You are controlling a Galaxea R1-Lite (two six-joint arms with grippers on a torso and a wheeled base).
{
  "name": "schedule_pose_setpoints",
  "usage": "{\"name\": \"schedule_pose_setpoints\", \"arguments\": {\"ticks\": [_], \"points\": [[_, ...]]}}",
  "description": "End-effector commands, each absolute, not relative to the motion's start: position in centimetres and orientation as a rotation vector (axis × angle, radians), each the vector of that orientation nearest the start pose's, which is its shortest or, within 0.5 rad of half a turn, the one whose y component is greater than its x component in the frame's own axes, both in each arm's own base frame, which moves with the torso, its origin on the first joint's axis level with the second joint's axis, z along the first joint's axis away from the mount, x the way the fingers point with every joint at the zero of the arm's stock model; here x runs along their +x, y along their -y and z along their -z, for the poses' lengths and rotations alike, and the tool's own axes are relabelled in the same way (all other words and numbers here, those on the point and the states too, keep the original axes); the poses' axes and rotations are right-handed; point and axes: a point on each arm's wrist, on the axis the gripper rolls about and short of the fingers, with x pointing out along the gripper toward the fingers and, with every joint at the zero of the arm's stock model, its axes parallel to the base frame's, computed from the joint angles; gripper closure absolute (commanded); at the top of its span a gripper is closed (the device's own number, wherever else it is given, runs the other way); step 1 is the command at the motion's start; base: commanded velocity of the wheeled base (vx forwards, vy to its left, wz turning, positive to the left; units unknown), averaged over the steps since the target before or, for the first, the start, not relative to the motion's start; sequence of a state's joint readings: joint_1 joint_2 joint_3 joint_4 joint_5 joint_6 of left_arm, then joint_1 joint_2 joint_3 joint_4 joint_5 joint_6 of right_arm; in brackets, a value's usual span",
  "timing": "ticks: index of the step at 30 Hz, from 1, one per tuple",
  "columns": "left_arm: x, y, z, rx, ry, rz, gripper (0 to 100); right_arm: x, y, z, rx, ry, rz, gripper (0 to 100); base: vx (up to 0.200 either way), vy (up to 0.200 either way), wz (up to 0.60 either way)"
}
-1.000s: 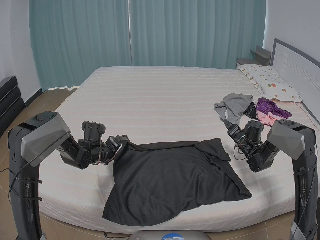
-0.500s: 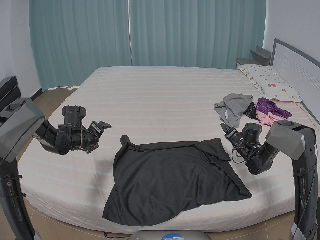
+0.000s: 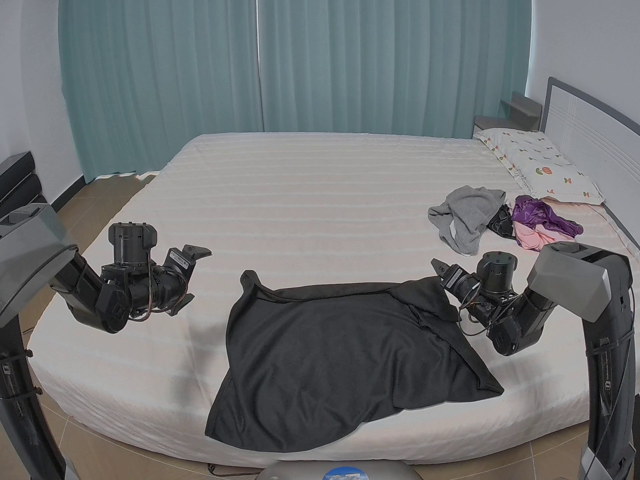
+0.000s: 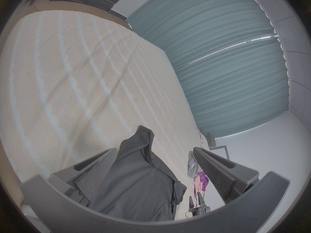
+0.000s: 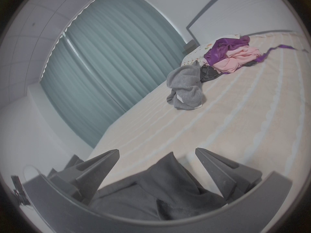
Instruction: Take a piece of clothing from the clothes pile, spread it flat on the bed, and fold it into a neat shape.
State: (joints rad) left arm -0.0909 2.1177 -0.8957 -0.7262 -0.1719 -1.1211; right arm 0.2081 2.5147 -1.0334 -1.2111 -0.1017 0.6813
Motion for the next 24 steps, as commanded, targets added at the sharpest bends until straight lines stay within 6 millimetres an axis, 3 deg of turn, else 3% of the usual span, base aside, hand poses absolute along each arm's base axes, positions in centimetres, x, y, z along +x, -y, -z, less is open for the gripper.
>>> {"name": "schedule_pose_setpoints", "arguments": {"ticks": [1,13,24], "points": [[36.3,3.8,-6.4,-1.116,-0.610,-0.059,0,41.5,-9.9,2.9,0.572,-0.343,-0.034,0,0.000,0.000,0.00],[36.2,4.1,-5.6,-1.113,-0.635,-0.065,0,40.6,-11.0,5.4,0.357,-0.416,-0.074,0,0.000,0.000,0.00],[36.2,4.3,-5.2,-1.109,-0.650,-0.066,0,40.7,-11.3,5.4,0.278,-0.445,-0.084,0,0.000,0.000,0.00]]}}
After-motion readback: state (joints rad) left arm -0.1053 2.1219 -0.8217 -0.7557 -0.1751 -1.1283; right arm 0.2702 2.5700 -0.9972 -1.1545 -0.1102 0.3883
